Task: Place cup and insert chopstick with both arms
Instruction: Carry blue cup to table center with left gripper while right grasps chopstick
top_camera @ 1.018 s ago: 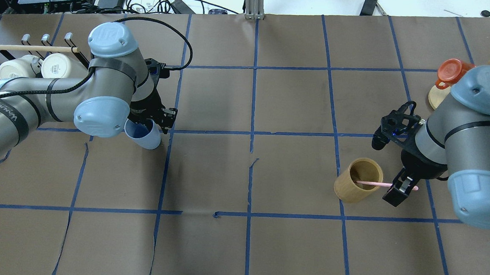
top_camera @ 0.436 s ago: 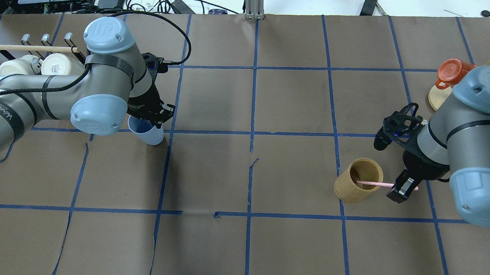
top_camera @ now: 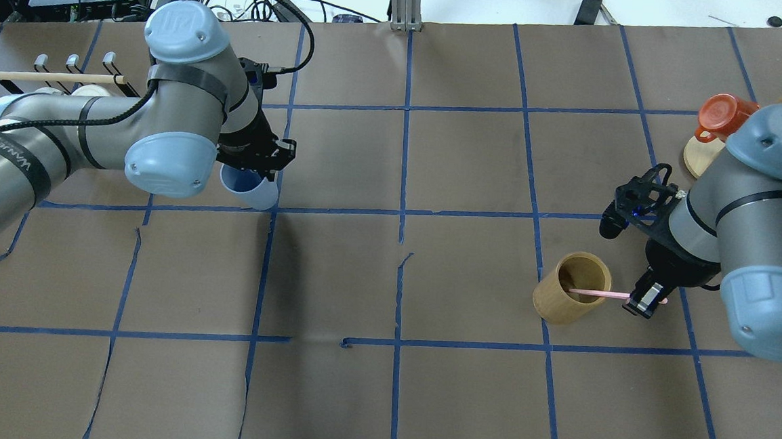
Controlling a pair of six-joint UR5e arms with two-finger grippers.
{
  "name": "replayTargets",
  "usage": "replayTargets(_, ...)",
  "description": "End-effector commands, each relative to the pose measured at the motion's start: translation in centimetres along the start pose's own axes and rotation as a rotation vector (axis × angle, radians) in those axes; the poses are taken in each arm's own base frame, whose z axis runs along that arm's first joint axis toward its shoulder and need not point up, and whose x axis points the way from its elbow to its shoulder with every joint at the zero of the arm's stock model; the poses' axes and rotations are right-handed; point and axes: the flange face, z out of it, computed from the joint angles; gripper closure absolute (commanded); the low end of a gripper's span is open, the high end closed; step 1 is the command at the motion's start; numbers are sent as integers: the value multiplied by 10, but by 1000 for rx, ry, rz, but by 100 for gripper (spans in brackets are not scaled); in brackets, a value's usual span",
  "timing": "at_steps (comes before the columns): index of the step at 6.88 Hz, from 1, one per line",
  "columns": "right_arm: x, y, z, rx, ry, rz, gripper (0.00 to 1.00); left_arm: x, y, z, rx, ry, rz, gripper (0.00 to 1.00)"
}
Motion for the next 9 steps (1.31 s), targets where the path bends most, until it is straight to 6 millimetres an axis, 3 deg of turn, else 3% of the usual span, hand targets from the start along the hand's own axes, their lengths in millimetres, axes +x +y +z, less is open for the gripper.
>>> replayTargets(1,0,0,0,0,-3,3,67,79,0,-10,24,36,-62,100)
replayTargets(2,-1,0,-1,1,-4,6,72,109,3,-1,15,39,-52,100)
replayTargets(3,-1,1,1,-6,-16,10,85,135,5,5,7,53,-36,100)
replayTargets(6,0,0,-3,0,-9,10,89,203,15,22,2,65,29,100)
replayTargets(7,0,-1,-5,1,-7,9,90,207,13,18,16,65,34,100)
replayTargets(9,6,-4,-35,-9,-26,13,91,209,12,39,-14,56,35,100)
